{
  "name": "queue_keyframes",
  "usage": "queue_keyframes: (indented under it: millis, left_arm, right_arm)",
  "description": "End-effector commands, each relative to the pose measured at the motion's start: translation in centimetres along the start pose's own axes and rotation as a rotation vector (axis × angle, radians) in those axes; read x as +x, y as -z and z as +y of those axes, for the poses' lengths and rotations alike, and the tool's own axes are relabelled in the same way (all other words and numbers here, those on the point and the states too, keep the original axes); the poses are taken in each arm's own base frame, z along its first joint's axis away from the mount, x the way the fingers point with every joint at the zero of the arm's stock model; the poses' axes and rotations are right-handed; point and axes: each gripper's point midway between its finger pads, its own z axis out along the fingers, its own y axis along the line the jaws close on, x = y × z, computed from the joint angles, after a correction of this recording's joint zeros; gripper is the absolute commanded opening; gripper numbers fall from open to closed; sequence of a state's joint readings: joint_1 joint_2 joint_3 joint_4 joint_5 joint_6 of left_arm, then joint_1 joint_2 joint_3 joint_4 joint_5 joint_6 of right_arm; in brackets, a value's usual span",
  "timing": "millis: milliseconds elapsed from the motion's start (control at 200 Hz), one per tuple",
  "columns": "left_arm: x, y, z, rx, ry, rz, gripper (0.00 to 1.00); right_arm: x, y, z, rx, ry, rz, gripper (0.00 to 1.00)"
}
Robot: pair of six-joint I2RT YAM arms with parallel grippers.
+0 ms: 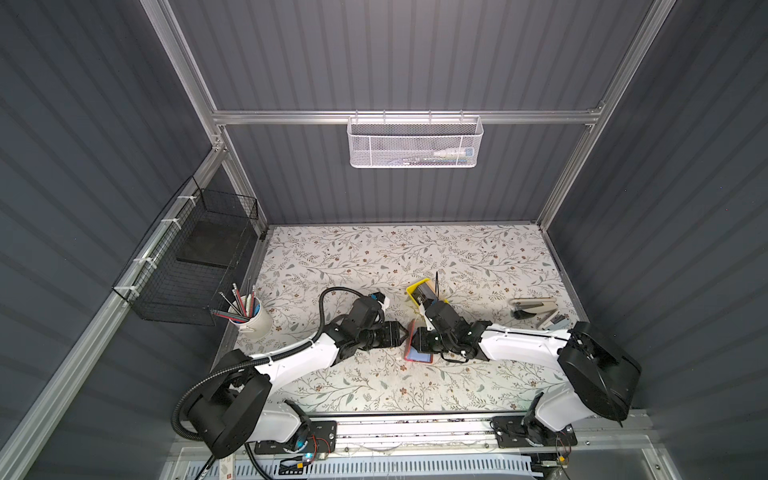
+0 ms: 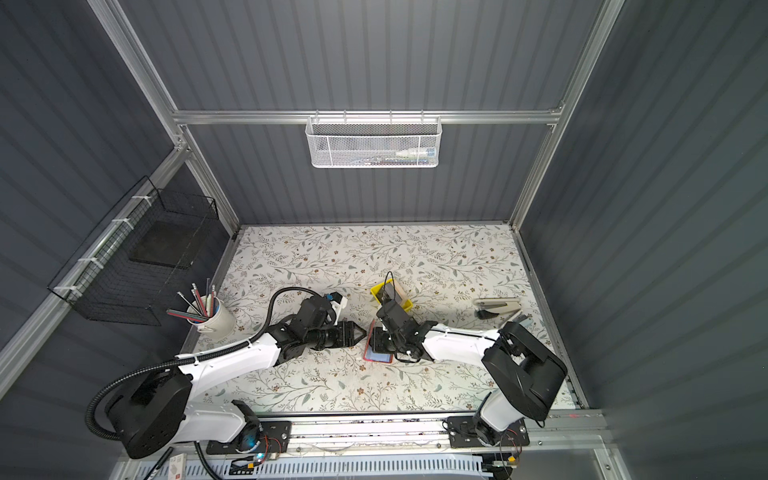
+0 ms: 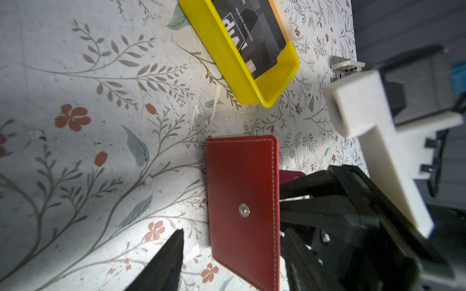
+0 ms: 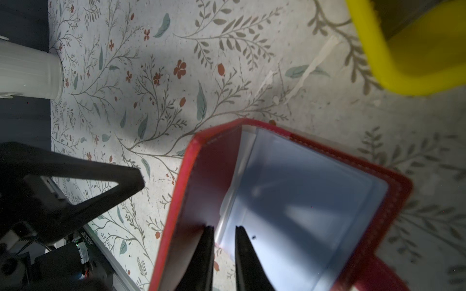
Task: Insert credit cards into a card holder
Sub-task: Open the card holder at the center of the table.
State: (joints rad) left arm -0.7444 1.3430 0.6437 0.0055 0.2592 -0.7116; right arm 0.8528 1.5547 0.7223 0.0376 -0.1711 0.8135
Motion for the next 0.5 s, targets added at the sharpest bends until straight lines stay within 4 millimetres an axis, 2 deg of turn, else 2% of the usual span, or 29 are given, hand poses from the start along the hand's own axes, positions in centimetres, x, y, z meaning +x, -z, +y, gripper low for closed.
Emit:
queue_keyframes:
  millis: [0, 80, 275, 495]
  left_arm:
    - [0.1, 0.8, -0.1, -0.008, -0.031, 0.018, 0.59]
    - [0.0, 0.8, -0.2, -0.005, -0.034, 0.016, 0.51]
    - [-0.3, 1.1, -0.7, 0.006, -0.041, 0.008, 0.49]
    - [-0.4, 1.6, 0.0, -0.02, -0.044, 0.005, 0.41]
  right_arm:
    - [-0.5, -0.4, 1.3, -0.04, -0.007, -0.003, 0.19]
    - [-0.4, -0.7, 1.0, -0.033, -0.012, 0.004, 0.18]
    - [-0.3, -0.8, 1.2, -0.044, -0.02, 0.003, 0.17]
    - [-0.8, 0.4, 1.9, -0.05, -0.005, -0.029, 0.17]
